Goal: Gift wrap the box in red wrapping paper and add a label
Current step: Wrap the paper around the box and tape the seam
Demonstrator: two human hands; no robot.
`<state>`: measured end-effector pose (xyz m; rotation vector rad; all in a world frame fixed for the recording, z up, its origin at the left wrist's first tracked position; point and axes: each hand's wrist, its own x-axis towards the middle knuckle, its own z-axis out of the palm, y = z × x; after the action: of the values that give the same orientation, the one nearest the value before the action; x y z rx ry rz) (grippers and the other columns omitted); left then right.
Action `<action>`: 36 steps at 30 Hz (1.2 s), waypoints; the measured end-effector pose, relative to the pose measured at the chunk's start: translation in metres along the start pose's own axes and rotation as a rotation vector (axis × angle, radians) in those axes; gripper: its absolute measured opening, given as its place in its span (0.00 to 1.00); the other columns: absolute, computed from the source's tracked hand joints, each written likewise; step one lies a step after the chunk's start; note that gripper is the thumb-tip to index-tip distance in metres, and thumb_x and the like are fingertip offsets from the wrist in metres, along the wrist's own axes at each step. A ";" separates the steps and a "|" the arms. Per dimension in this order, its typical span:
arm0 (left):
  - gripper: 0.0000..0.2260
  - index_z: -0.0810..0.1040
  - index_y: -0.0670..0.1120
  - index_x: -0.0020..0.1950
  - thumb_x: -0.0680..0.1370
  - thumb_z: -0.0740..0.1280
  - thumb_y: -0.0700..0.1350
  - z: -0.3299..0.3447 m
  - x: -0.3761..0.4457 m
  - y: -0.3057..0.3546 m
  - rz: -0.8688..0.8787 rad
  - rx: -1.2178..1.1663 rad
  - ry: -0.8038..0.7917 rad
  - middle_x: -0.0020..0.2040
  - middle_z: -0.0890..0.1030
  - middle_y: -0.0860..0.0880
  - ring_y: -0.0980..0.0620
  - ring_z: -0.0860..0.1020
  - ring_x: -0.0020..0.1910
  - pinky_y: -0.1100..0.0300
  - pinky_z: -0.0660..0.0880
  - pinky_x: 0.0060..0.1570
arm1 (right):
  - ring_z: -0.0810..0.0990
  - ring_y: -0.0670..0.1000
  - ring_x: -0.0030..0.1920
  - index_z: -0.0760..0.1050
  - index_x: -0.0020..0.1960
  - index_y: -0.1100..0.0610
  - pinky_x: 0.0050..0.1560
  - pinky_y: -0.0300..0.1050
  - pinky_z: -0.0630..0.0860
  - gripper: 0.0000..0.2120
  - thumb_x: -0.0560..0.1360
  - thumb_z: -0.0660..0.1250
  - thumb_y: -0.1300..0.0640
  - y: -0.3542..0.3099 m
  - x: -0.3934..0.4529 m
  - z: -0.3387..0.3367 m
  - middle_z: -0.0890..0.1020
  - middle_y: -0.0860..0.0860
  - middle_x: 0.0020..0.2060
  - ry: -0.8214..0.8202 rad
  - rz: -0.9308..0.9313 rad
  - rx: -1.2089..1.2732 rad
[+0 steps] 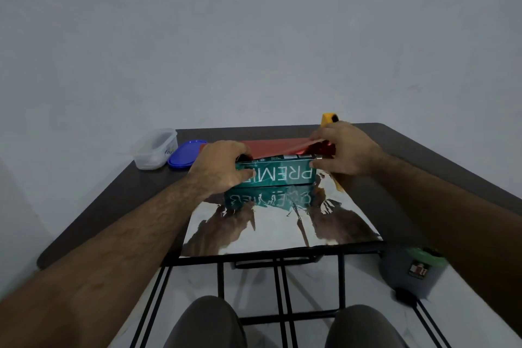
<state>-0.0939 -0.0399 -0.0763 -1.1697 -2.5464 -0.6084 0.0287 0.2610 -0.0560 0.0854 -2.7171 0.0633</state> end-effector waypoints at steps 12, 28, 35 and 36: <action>0.23 0.82 0.51 0.69 0.77 0.78 0.56 0.002 0.000 0.002 -0.005 0.025 -0.006 0.63 0.86 0.53 0.51 0.83 0.59 0.46 0.79 0.66 | 0.80 0.60 0.53 0.85 0.59 0.54 0.54 0.55 0.78 0.10 0.79 0.71 0.56 0.028 -0.013 0.013 0.85 0.53 0.52 0.214 -0.056 -0.135; 0.19 0.85 0.49 0.66 0.78 0.75 0.56 0.007 -0.011 0.003 0.079 0.093 0.115 0.59 0.88 0.51 0.49 0.85 0.57 0.47 0.79 0.64 | 0.76 0.54 0.71 0.76 0.75 0.51 0.73 0.58 0.68 0.25 0.83 0.63 0.41 -0.067 0.008 0.038 0.79 0.51 0.71 0.051 -0.242 -0.237; 0.22 0.86 0.48 0.66 0.74 0.81 0.54 0.008 -0.028 -0.020 -0.046 -0.012 0.222 0.61 0.87 0.51 0.50 0.84 0.57 0.47 0.80 0.63 | 0.84 0.53 0.52 0.85 0.59 0.52 0.58 0.52 0.76 0.13 0.81 0.68 0.47 -0.070 0.019 0.038 0.87 0.47 0.52 0.135 -0.180 -0.142; 0.21 0.87 0.48 0.64 0.75 0.81 0.54 0.007 -0.029 -0.021 -0.044 -0.007 0.216 0.60 0.88 0.51 0.50 0.84 0.57 0.46 0.80 0.63 | 0.84 0.53 0.52 0.86 0.59 0.52 0.57 0.51 0.76 0.13 0.80 0.69 0.47 -0.070 0.018 0.038 0.87 0.47 0.51 0.142 -0.178 -0.139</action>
<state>-0.0921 -0.0680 -0.1004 -0.9933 -2.3940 -0.7135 0.0016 0.1882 -0.0806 0.2705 -2.5523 -0.1648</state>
